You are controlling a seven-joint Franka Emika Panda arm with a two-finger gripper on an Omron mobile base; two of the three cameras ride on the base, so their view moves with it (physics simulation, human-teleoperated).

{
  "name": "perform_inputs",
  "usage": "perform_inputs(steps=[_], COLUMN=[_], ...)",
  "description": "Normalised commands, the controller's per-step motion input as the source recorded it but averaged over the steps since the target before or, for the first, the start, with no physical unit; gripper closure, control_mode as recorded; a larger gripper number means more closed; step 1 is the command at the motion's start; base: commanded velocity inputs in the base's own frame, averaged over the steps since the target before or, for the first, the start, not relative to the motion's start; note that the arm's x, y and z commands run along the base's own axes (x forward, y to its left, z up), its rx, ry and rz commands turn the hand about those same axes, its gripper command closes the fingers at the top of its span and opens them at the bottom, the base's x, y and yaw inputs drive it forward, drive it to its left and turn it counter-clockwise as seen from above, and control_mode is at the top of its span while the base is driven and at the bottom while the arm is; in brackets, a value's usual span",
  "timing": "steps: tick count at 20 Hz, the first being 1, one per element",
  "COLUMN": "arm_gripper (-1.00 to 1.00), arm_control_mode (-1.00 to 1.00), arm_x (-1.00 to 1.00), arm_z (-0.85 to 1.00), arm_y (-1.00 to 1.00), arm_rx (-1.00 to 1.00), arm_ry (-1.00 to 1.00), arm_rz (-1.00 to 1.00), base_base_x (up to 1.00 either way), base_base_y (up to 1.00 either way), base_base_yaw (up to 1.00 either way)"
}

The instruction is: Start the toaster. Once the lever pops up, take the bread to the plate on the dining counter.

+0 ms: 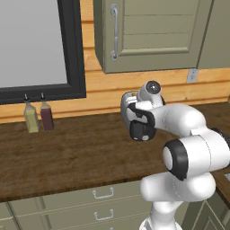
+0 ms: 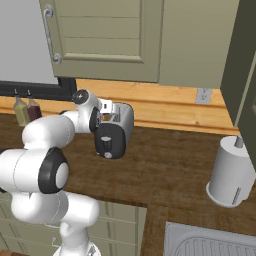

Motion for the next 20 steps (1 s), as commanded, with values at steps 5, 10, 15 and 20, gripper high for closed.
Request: perform_inputs(steps=[5,10,15,20], arm_gripper=[-1.0,-1.0,-1.0,-1.0], arm_control_mode=[-1.0,-1.0,-1.0,-1.0], arm_x=[0.14,0.17,0.17,0.13], arm_z=[-0.05,-0.04,-0.06,-0.02], arm_y=[0.0,0.0,0.0,0.0], arm_rx=[0.0,0.0,0.0,0.0], arm_ry=[-0.01,-0.03,-0.03,-0.03], arm_rz=[0.0,0.0,0.0,0.0], base_base_x=[0.0,0.0,0.0,0.0], base_base_y=[0.0,0.0,0.0,0.0], base_base_yaw=[0.0,0.0,0.0,0.0])
